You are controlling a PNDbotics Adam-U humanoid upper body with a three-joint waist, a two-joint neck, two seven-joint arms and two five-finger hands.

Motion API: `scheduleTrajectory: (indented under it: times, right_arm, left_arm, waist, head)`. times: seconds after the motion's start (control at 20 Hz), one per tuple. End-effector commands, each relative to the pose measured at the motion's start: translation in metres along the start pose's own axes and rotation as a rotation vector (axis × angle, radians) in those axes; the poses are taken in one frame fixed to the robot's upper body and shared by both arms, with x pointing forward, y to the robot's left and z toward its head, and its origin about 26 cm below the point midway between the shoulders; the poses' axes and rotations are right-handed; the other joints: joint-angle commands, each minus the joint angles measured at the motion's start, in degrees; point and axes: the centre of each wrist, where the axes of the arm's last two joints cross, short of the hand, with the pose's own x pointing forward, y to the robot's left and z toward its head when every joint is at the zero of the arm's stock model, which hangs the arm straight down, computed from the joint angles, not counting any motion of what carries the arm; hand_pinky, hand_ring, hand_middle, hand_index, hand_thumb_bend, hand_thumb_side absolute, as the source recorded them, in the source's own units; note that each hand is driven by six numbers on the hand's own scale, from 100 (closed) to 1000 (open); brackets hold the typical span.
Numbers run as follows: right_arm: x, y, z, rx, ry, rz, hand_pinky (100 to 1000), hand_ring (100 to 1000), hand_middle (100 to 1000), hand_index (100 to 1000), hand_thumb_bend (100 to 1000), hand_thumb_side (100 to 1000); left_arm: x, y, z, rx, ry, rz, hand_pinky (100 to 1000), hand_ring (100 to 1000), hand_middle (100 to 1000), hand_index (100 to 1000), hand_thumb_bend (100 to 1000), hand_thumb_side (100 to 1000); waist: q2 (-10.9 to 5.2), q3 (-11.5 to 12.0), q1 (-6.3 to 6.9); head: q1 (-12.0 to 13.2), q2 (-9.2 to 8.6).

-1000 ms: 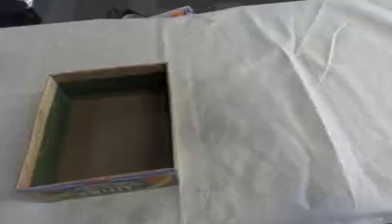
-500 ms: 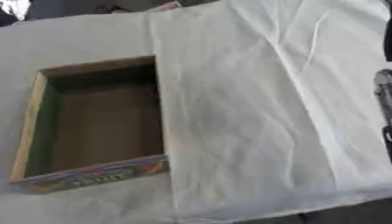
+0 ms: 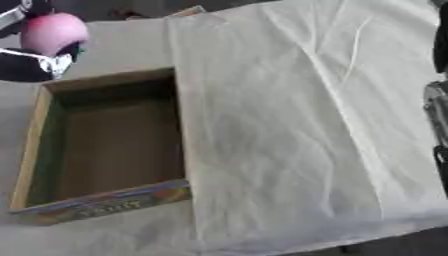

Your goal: Pick up objects on the table and place them in the box.

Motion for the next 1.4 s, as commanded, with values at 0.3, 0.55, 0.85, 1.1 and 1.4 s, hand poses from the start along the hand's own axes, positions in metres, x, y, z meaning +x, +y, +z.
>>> scheduleTrajectory:
  times: [0.3,0.55,0.85,1.1,1.4]
  right_arm:
    - [0.007,-0.001,-0.005,0.009,-0.025,0.001,635,817,799,897,100,1000]
    - [0.007,-0.001,-0.005,0.011,-0.023,-0.001,635,816,799,897,100,1000]
    - [0.006,-0.001,-0.005,0.009,-0.019,-0.002,635,816,799,897,100,1000]
    - [0.007,0.000,-0.005,0.008,-0.020,-0.005,636,816,799,896,100,1000]
    - [0.007,0.000,-0.005,0.006,-0.019,-0.006,635,816,798,896,100,1000]
  left_arm:
    - [0.009,-0.014,-0.007,-0.111,-0.052,0.013,415,476,460,482,100,351]
    - [0.014,-0.026,-0.013,-0.187,-0.080,0.045,423,483,472,503,100,343]
    - [0.020,-0.038,-0.019,-0.294,-0.111,0.073,443,502,504,556,100,314]
    - [0.023,-0.045,-0.022,-0.393,-0.137,0.064,477,548,557,629,100,277]
    - [0.026,-0.037,-0.019,-0.453,-0.166,0.030,540,633,654,729,100,521]
  waist:
    - [-0.70,-0.4,-0.12]
    - [-0.49,-0.5,-0.14]
    - [-0.33,-0.6,-0.24]
    - [-0.34,-0.7,-0.34]
    - [-0.43,-0.7,-0.32]
  head:
    - [0.5,-0.53]
    - [0.8,-0.68]
    - [1.1,-0.70]
    - [1.2,-0.14]
    - [2.7,1.47]
